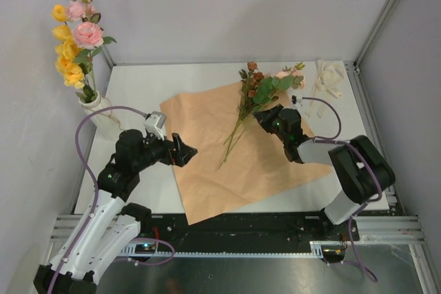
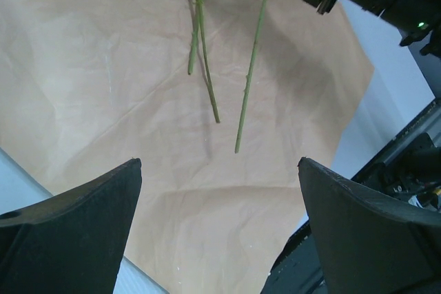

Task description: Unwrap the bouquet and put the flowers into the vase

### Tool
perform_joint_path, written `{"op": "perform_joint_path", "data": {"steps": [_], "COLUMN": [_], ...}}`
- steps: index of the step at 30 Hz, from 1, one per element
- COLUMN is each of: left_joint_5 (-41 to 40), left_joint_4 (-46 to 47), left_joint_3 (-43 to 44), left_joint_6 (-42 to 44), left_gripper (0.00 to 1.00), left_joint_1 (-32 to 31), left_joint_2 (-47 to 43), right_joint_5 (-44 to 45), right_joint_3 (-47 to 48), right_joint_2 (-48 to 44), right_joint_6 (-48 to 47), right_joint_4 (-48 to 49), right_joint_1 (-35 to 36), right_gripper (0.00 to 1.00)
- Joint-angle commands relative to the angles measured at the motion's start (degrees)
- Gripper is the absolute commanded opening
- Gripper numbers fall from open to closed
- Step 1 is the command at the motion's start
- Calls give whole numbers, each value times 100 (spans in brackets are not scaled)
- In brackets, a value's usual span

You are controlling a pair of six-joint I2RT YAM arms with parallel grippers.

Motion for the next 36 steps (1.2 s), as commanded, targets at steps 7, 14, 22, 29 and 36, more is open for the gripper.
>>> {"op": "perform_joint_path", "data": {"steps": [7,14,22,29,36], "left_joint_5": [508,1154,2105,1541,1264], "left_joint_4": [16,28,111,283,1158], "left_joint_3": [277,381,727,781,617], "left_joint_6": [-64,-141,-314,-492,-1159], "left_gripper": [100,100,94,81,54], "left_joint_1": [-26,-24,-289,-823,-1025], "left_joint_2": [107,316,620,679,732], "right_joint_5": [201,-346,-829,-1112,-1211], "right_joint_3": [-222,-242,-237,-182,-101], "right_joint_2": [-1843,-2947,-2784,-2411,-2413], "right_joint_6": [-1394,-1973,-2045,-1854,-1633], "right_joint_4": [-1208,-1469,-543,262,412], "right_joint_1": [398,1202,2378,2666,2829], "right_gripper": [0,0,0,0,0]}}
